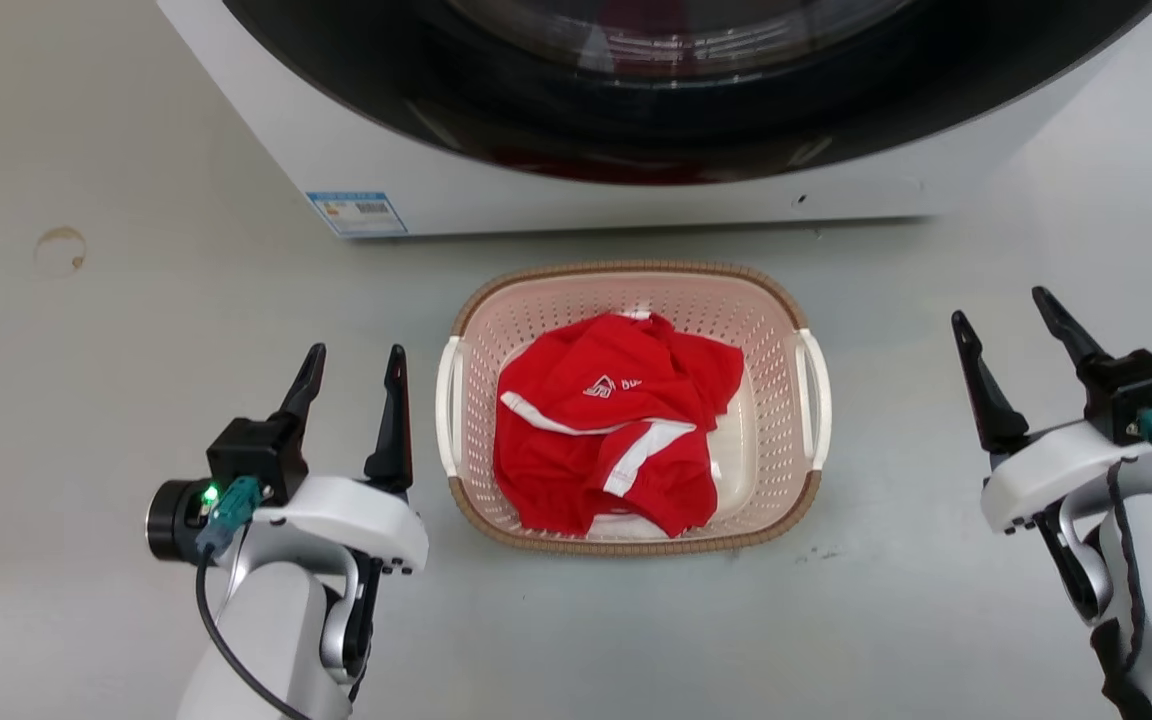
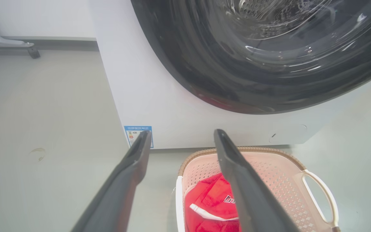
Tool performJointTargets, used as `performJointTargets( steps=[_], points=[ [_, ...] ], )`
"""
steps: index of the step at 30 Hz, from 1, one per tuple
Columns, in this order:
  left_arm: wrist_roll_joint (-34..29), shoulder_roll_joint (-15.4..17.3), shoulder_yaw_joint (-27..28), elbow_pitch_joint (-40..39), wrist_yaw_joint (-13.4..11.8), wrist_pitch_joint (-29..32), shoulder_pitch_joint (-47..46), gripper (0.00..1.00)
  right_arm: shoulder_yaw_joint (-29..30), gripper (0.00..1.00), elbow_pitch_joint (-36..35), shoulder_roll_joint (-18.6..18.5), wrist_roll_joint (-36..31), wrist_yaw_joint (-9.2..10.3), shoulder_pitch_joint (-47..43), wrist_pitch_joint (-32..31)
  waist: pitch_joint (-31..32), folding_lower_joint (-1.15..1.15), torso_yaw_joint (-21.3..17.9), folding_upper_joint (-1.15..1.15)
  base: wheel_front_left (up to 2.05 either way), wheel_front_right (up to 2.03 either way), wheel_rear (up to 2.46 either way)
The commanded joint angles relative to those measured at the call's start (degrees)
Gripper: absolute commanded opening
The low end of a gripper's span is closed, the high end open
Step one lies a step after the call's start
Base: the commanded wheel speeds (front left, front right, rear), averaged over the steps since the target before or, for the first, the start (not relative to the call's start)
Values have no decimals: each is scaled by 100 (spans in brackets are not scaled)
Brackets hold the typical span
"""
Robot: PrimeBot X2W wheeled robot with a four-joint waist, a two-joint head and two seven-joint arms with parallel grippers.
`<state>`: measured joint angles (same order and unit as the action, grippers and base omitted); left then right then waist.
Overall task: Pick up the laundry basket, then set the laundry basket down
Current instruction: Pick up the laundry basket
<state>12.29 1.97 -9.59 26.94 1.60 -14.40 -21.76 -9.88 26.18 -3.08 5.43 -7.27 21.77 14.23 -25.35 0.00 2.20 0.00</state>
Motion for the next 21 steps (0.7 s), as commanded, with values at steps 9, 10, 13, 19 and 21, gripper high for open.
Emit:
performJointTargets(
  steps=[9, 10, 13, 19, 21],
  points=[
    [343, 91, -348, 644, -210, -60, -1111, 100, -306, 100, 436, -30, 107, -22, 893, 77, -1443, 0, 178, 0, 0, 0, 0],
    [392, 91, -400, 720, -232, -60, -1221, 100, -330, 100, 479, -27, 107, -22, 972, 77, -1553, 0, 193, 0, 0, 0, 0],
    [536, 91, -553, 919, -306, -60, -1508, 100, -404, 100, 591, -18, 132, -22, 1199, 77, -1860, 0, 232, 0, 0, 0, 0],
    [615, 91, -858, 1104, -373, -60, -1897, 100, -615, 100, 772, -8, 153, -22, 1515, 77, -2292, 0, 318, 0, 0, 0, 0],
    [653, 91, -905, 1141, -390, -60, -1984, 100, -655, 100, 819, -6, 173, -22, 1592, 77, -2393, 0, 326, 0, 0, 0, 0]
  ],
)
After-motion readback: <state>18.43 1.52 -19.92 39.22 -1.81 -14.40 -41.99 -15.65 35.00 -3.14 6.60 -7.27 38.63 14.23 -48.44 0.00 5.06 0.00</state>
